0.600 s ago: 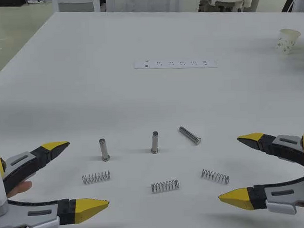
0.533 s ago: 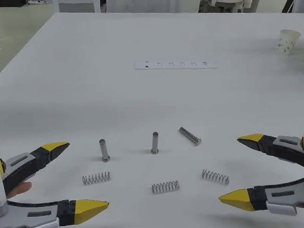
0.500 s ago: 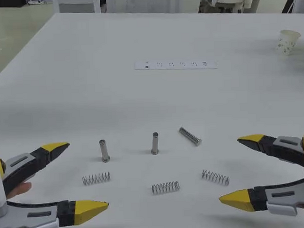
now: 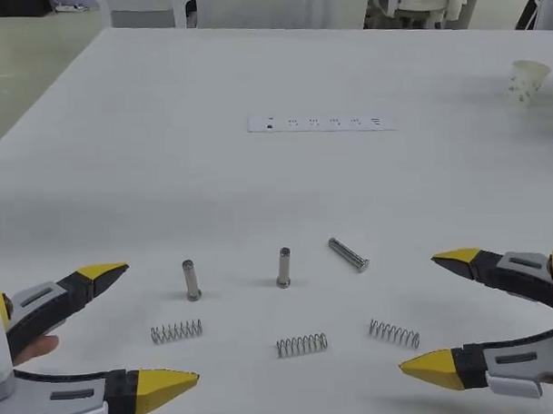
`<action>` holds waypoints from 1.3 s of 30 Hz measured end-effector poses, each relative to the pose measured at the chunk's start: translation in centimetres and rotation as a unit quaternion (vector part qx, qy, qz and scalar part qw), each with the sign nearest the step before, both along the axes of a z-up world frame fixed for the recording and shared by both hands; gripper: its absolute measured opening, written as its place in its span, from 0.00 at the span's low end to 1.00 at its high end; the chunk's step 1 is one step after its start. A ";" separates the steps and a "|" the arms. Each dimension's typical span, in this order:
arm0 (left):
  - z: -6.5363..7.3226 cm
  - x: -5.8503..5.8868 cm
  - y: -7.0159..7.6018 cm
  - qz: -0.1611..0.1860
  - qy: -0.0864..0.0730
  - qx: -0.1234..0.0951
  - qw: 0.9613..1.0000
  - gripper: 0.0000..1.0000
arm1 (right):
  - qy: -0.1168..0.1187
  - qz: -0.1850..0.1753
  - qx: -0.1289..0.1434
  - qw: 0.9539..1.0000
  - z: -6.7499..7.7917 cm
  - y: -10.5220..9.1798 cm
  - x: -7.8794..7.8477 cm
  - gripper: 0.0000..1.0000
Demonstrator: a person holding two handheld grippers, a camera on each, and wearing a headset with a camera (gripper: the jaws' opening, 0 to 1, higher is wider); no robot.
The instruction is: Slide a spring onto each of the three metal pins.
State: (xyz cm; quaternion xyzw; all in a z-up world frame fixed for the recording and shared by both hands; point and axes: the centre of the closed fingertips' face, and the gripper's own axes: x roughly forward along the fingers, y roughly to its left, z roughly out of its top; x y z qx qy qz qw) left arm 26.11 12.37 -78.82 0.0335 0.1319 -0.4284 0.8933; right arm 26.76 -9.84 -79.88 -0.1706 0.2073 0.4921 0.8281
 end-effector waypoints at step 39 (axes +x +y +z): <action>0.0 -0.3 0.0 0.003 -0.001 0.003 1.000 0.90 | -0.002 0.002 -0.003 1.000 0.0 0.0 -0.2 0.79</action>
